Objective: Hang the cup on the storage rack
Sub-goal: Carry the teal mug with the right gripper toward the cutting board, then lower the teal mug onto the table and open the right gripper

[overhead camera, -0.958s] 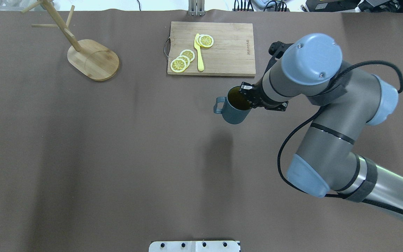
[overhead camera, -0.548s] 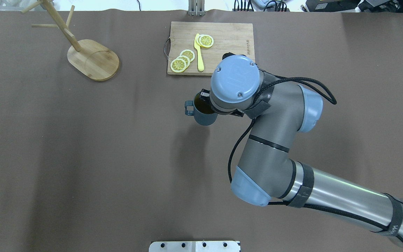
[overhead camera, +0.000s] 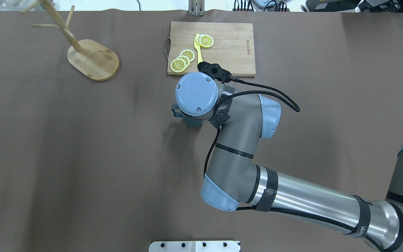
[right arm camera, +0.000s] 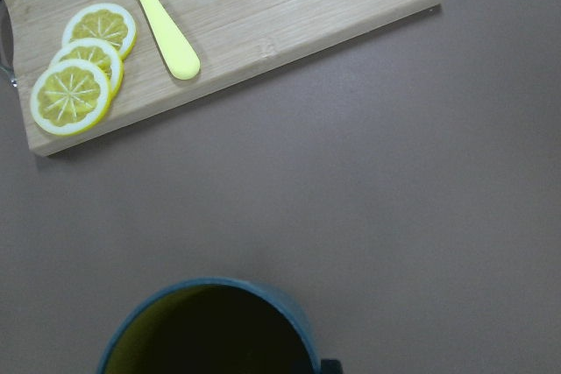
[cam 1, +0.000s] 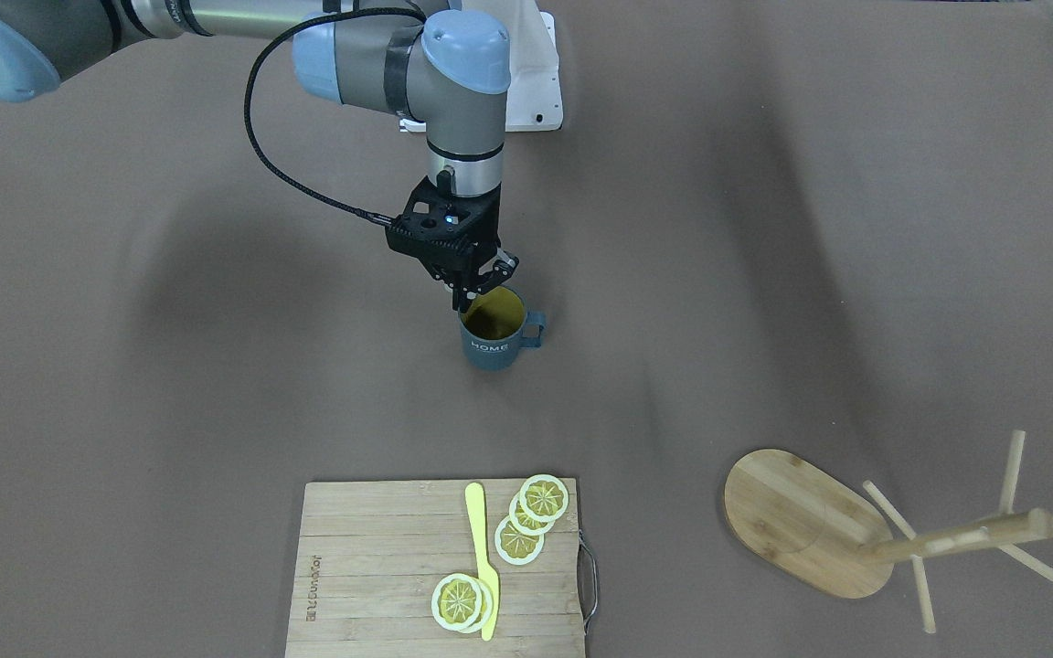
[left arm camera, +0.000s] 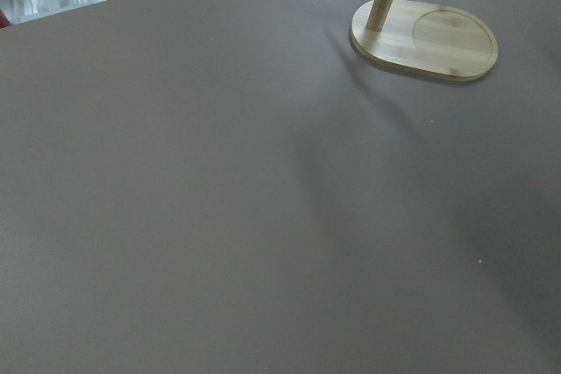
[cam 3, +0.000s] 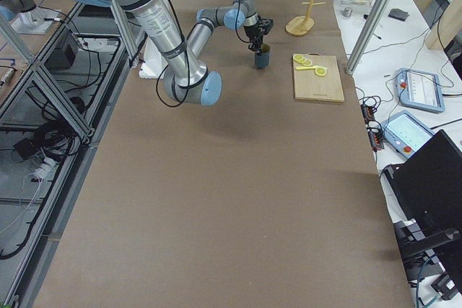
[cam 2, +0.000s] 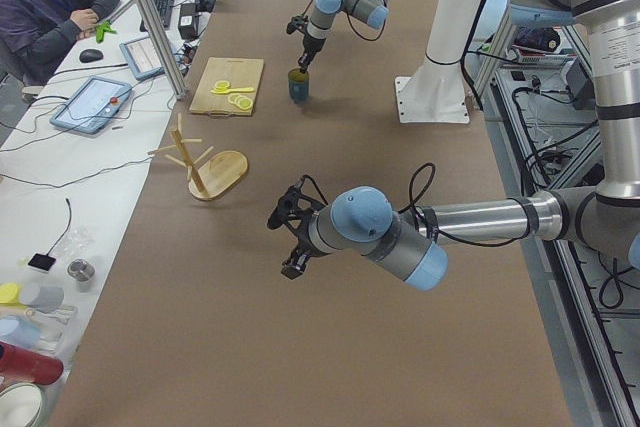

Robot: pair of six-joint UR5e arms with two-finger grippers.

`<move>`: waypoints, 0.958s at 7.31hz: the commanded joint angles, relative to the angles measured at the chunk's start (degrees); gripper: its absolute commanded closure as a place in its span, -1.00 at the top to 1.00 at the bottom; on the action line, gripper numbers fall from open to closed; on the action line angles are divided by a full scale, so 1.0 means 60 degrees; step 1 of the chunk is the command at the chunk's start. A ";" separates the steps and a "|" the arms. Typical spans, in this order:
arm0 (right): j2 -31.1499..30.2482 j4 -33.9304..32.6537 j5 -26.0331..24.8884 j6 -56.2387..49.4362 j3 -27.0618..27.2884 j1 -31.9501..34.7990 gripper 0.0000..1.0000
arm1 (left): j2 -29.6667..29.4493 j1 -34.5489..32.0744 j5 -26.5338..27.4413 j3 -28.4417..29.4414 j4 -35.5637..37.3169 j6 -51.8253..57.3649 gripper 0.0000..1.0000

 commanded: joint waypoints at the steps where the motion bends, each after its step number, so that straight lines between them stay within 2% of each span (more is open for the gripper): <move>1: 0.0023 0.0040 -0.0029 -0.0006 -0.0058 -0.0095 -1.00 | -0.0012 0.0000 0.0000 0.0087 -0.0015 0.0014 0.99; 5: -0.0007 0.0348 0.0044 0.0008 -0.0087 -0.0110 -1.00 | -0.0012 0.0000 0.0015 0.0102 0.0000 0.0000 0.98; 6: 0.0008 0.0362 0.0059 0.0400 -0.0073 -0.0110 -1.00 | -0.0012 0.0000 0.0015 0.0102 0.0000 0.0000 0.98; 7: 0.0051 0.0362 0.0074 0.1883 -0.0073 -0.0110 -1.00 | -0.0012 0.0000 0.0015 0.0102 0.0000 0.0000 0.98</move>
